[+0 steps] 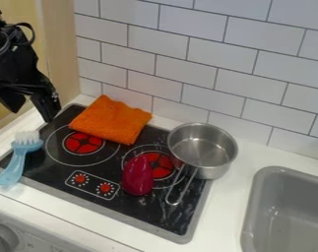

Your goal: Put the silver pot on the orange cloth

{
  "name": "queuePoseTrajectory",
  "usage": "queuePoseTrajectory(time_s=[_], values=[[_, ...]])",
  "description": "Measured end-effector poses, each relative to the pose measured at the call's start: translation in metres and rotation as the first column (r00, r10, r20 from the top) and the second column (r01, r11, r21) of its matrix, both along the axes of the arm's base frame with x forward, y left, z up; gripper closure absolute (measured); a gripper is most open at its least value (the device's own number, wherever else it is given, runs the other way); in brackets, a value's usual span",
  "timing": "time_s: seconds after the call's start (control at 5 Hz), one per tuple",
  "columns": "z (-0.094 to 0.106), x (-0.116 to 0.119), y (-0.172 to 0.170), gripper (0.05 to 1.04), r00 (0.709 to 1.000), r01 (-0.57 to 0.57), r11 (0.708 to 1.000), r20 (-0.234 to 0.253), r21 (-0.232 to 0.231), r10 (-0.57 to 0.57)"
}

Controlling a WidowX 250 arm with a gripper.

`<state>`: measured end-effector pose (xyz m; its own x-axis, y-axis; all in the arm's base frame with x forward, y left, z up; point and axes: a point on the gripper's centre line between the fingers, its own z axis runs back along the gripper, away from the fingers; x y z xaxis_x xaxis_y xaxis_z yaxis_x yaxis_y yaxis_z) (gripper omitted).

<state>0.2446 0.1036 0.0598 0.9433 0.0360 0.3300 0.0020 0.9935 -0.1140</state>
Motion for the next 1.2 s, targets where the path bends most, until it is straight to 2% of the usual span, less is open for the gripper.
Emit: queuePoseTrajectory(time_s=[0.2,0.4,0.6,0.8,1.0,1.2], values=[[-0.012,-0.01,-0.007,0.084,0.999,-0.005,0.999,-0.042,-0.031,0.004],[-0.012,-0.003,-0.014,0.084,1.0,-0.023,0.998,-0.013,-0.059,0.023],[-0.01,0.011,-0.031,0.084,0.999,-0.009,0.993,0.044,-0.121,0.015],[-0.008,0.022,-0.055,0.084,0.998,0.018,0.989,0.059,-0.148,-0.01],[-0.004,0.035,-0.08,0.084,0.996,0.074,0.989,0.055,-0.125,-0.067],[-0.009,0.051,-0.102,0.084,0.993,0.111,0.983,0.065,-0.147,-0.103]])
